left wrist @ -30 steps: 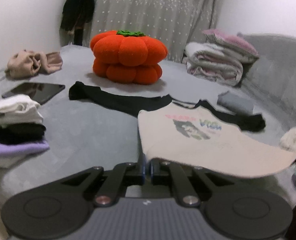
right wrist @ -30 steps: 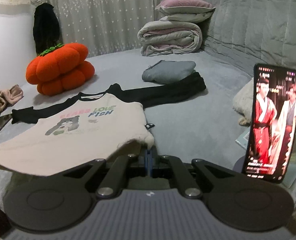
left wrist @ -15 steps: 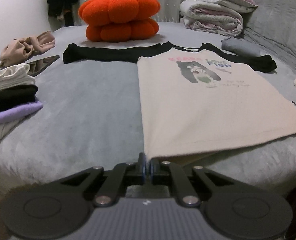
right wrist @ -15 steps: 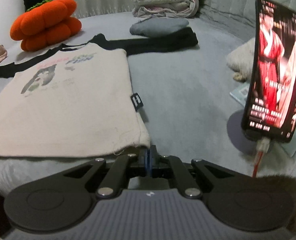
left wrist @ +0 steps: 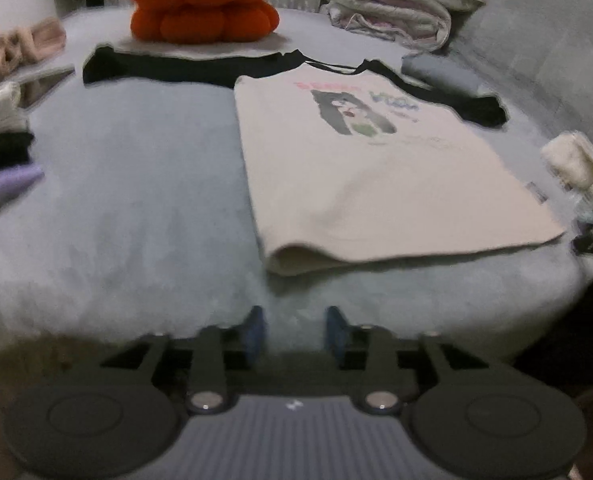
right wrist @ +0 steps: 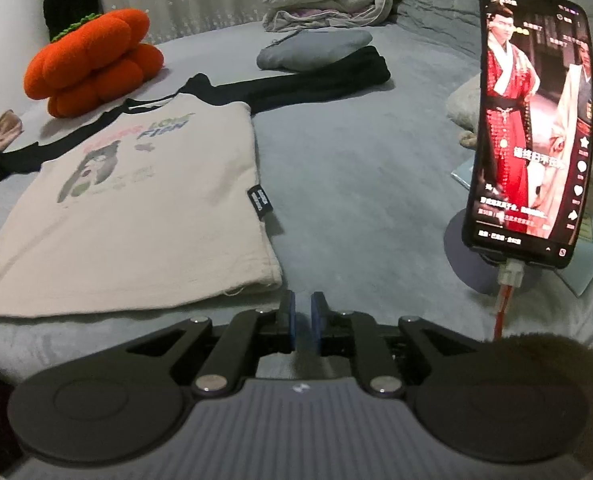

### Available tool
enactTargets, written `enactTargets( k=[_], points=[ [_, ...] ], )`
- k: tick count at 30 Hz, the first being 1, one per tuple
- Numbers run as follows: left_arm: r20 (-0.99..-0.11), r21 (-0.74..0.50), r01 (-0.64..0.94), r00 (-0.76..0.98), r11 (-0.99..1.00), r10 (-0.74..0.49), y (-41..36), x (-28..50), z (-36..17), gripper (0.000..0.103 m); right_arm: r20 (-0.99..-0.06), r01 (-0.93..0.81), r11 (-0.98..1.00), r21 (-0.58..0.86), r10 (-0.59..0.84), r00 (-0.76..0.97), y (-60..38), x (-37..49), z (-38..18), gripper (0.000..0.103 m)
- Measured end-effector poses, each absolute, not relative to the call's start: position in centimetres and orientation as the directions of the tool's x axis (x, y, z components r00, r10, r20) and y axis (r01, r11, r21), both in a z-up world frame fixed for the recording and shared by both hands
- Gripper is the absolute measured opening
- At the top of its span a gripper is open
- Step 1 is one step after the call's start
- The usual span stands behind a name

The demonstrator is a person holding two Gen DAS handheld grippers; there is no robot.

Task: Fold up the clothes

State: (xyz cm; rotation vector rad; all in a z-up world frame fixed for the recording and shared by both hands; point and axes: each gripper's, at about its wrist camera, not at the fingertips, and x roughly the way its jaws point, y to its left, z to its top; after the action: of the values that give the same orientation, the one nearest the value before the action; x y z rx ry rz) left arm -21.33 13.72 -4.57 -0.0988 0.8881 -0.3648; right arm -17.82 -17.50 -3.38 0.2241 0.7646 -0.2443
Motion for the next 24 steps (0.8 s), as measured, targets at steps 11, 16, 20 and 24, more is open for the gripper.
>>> enactTargets(
  k=[11, 16, 20, 24],
  points=[
    [-0.648, -0.505, 0.127, 0.597, 0.854, -0.472, 17.3, -19.3, -4.3, 0.046, -0.659, 0.28, 0.914, 0.295, -0.017, 0.752, -18.4, -17.6, -2.3, 0.048],
    [-0.668, -0.531, 0.064, 0.582, 0.845, -0.464, 16.9, -17.5, -5.6, 0.042, -0.658, 0.285, 0.919, 0.273, -0.038, 0.752, -18.1, -16.1, -2.7, 0.048],
    [-0.675, -0.506, 0.064, 0.591, 0.86, -0.442, 16.3, -17.3, -5.8, 0.028, -0.679, 0.298, 0.921, 0.252, -0.051, 0.732, -18.0, -15.1, -3.7, 0.031],
    [-0.714, -0.421, 0.07, 0.59, 0.904, -0.378, 15.4, -17.5, -5.7, 0.007, -0.708, 0.306, 0.936, 0.174, -0.097, 0.699, -17.5, -14.8, -4.8, 0.014]
  ],
)
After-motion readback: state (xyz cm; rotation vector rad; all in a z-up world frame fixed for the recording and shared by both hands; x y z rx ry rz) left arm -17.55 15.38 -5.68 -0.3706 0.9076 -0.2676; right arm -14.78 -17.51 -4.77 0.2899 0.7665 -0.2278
